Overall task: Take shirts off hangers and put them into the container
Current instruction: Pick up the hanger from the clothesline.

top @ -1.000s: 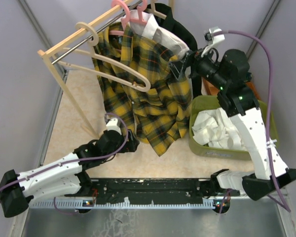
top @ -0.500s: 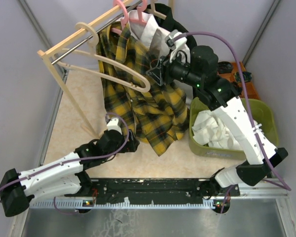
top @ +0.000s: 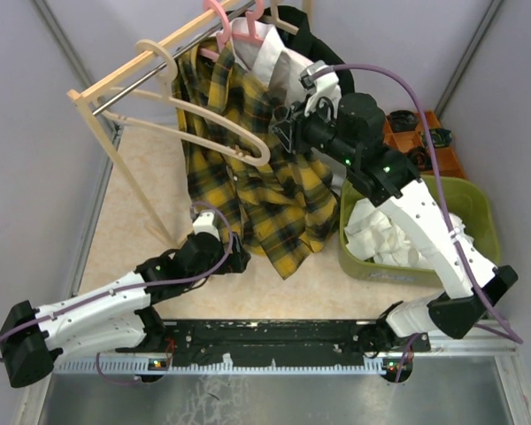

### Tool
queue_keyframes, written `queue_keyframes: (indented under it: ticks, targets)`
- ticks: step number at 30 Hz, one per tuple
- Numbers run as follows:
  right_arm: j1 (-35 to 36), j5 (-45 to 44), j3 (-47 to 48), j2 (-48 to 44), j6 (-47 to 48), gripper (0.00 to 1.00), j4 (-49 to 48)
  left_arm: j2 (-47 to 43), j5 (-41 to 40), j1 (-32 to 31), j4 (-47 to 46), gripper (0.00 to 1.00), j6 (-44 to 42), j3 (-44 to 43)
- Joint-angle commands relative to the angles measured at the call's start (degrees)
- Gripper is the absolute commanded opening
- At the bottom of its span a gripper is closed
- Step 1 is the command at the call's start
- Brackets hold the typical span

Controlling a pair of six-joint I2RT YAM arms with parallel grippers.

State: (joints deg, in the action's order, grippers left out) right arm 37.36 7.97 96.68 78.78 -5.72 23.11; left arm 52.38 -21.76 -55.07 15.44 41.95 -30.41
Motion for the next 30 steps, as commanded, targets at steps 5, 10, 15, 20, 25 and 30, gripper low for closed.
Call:
queue_keyframes:
  ticks: [5,10,15,20,25,30]
  targets:
    - [0.4,1.3,-9.1,-0.6,-7.1,0.09,-20.5,-0.6,0.1,0.4,0.6,0.99,-0.2,-2.3]
    - [0.4,0.8,-20.3,-5.0,-11.9,0.00,-38.3,-2.0,-0.1,0.4,1.0,0.99,0.1,-1.5]
    - [0.4,1.0,-21.4,-5.0,-16.1,0.00,-44.5,-1.5,-0.3,0.4,1.0,0.99,-0.2,-2.4]
    - [0.5,-0.6,-23.7,-6.0,-21.0,0.00,-53.0,-0.9,0.0,0.4,1.3,0.99,-0.4,-2.9]
    - [0.5,-1.5,-23.3,-6.7,-24.3,0.00,-53.6,-1.1,0.0,0.4,1.3,0.99,-0.4,-2.9]
    - [0.4,-2.6,-25.9,-8.7,-25.7,0.00,-57.9,-1.1,-0.1,0.4,1.1,0.99,-0.4,-2.9]
